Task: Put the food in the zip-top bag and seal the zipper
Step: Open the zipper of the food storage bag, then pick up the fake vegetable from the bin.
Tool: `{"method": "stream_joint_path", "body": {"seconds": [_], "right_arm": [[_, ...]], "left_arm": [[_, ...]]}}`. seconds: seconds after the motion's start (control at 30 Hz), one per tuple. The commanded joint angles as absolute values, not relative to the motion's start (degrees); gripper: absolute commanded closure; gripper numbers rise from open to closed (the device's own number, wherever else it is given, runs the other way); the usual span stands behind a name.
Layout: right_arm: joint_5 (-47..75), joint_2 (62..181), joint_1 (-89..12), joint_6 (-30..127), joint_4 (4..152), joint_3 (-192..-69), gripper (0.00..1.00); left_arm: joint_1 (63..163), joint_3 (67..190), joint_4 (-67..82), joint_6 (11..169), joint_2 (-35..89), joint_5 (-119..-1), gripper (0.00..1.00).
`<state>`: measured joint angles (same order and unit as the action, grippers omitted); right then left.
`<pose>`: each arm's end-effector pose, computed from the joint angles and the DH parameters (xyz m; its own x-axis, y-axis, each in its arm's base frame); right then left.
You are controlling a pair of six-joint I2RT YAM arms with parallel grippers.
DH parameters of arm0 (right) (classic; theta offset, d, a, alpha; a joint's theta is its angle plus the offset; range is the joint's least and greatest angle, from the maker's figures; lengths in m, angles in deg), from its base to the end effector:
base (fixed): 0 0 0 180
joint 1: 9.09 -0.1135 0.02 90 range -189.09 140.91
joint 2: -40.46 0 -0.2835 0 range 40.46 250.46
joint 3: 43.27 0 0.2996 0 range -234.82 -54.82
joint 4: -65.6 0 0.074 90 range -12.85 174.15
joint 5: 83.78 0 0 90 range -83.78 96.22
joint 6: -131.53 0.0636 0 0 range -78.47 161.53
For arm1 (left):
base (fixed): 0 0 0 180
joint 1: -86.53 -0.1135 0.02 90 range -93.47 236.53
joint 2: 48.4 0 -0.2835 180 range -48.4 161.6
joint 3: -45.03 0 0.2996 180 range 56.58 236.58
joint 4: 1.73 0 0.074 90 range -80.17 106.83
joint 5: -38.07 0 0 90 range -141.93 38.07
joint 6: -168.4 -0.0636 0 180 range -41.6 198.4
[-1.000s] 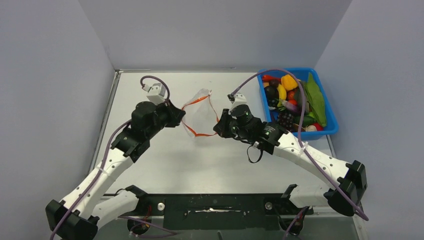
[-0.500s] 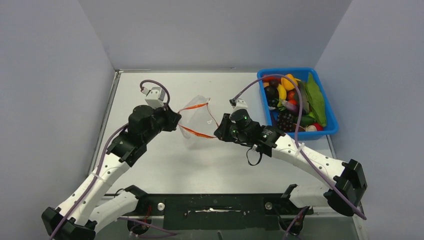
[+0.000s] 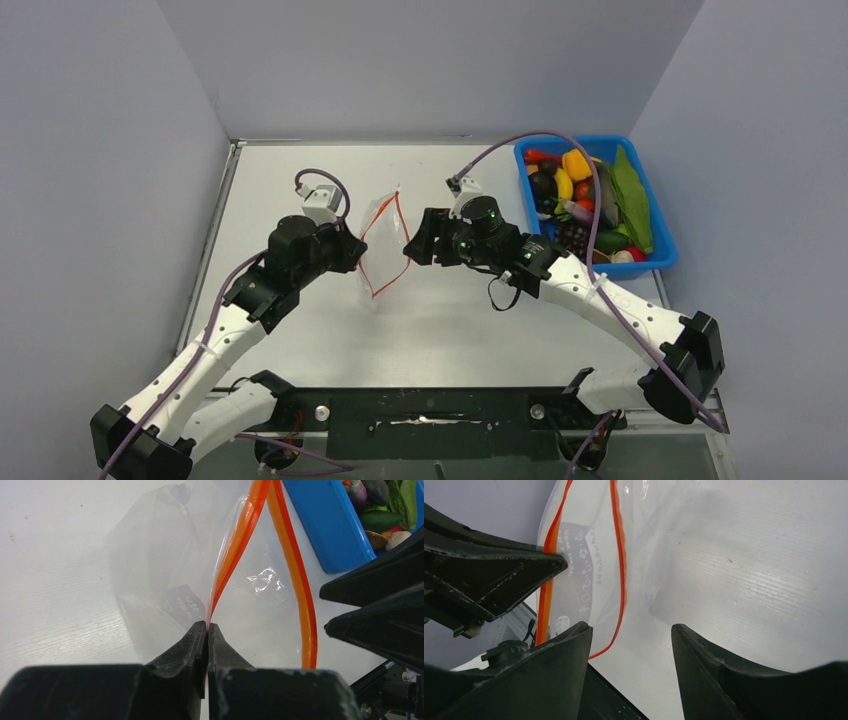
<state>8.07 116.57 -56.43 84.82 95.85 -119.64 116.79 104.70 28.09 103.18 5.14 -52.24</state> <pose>0.2497 0.2740 0.3213 -0.7635 0.1828 -0.6194 -0.3165 0.7301 0.6056 0.2377 -0.1391 0.3182 -0.5281 -0.1771 -0.8305 0.3159 0.8668 -0.3858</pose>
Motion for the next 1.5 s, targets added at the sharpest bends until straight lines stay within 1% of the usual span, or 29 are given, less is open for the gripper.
{"method": "stream_joint_path", "body": {"seconds": [0.0, 0.1, 0.2, 0.27, 0.4, 0.6, 0.7, 0.83, 0.97, 1.1, 1.17, 1.27, 1.47], "right_arm": [[12.66, 113.67, -52.60, 83.32, 93.09, -122.19, 0.39], [12.60, 113.56, -50.89, 80.87, 96.62, -125.09, 0.38], [9.76, 113.95, -48.88, 76.27, 101.41, -128.18, 0.38], [5.53, 114.70, -47.19, 73.35, 106.14, -130.86, 0.38], [-6.73, 116.83, -44.35, 67.16, 114.49, -135.59, 0.38], [-14.64, 119.93, -35.01, 57.31, 119.47, -137.14, 0.41], [-20.11, 120.60, -30.91, 53.77, 119.84, -136.39, 0.43], [-24.83, 121.13, -27.36, 47.81, 117.17, -133.76, 0.51], [-25.85, 124.50, -22.64, 43.12, 114.08, -131.91, 0.52], [-25.10, 128.74, -18.72, 39.28, 110.22, -131.41, 0.57], [-24.61, 131.47, -17.50, 37.36, 109.70, -132.73, 0.56], [-28.57, 137.11, -15.14, 37.14, 113.06, -138.06, 0.54], [-36.81, 144.79, -10.39, 37.11, 116.23, -144.38, 0.45]], "left_arm": [[116.48, 103.64, 24.62, 100.31, 4.72, -53.66, 1.00], [116.50, 101.98, 24.45, 99.06, 3.52, -52.93, 1.00], [116.50, 101.44, 24.23, 98.30, 2.33, -53.18, 1.00], [116.49, 101.45, 23.80, 98.02, 1.66, -54.07, 1.00], [116.50, 99.55, 21.18, 97.83, -0.80, -56.89, 1.00], [116.50, 98.16, 18.69, 98.61, -2.96, -60.25, 1.00], [116.50, 98.60, 19.19, 98.82, -2.88, -61.59, 1.00], [116.59, 98.30, 19.77, 98.88, -3.59, -62.65, 1.00], [116.58, 98.08, 19.76, 99.03, -4.09, -63.19, 1.00], [116.59, 98.10, 19.92, 99.23, -3.94, -63.35, 1.00], [116.59, 98.05, 19.93, 99.31, -3.93, -63.25, 1.00], [116.59, 97.84, 19.68, 99.40, -3.58, -63.17, 1.00], [116.67, 98.08, 19.53, 99.32, -2.89, -64.58, 1.00]]}}
